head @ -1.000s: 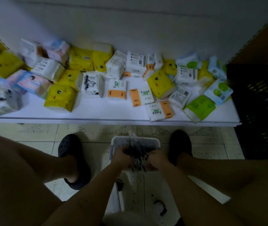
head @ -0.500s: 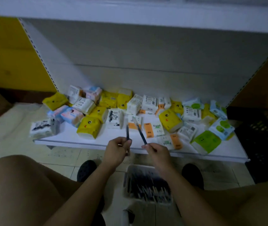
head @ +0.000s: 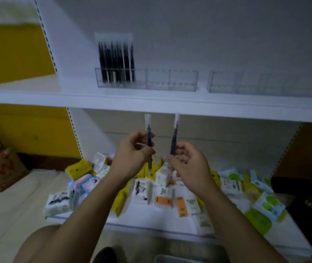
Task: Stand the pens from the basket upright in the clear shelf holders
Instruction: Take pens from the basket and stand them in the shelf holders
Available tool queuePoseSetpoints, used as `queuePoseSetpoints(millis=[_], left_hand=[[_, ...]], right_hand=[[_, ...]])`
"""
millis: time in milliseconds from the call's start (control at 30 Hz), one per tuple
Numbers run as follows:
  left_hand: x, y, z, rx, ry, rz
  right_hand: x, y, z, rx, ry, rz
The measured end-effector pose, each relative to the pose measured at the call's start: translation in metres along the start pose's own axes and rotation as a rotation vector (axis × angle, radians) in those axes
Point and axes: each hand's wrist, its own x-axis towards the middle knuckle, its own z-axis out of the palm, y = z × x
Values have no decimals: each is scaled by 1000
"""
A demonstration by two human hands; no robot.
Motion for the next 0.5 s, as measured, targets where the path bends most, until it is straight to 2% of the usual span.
queuePoseSetpoints(millis=[133, 300, 500], left_hand=[[21, 45, -10, 7, 37, 90], [45, 85, -24, 60, 72, 201], [77, 113, -49, 52, 62, 257]], right_hand=[[30, -39, -7, -189, -43, -96], [67, -90, -10, -226, -17, -185], [111, -128, -15, -212, -25, -150]])
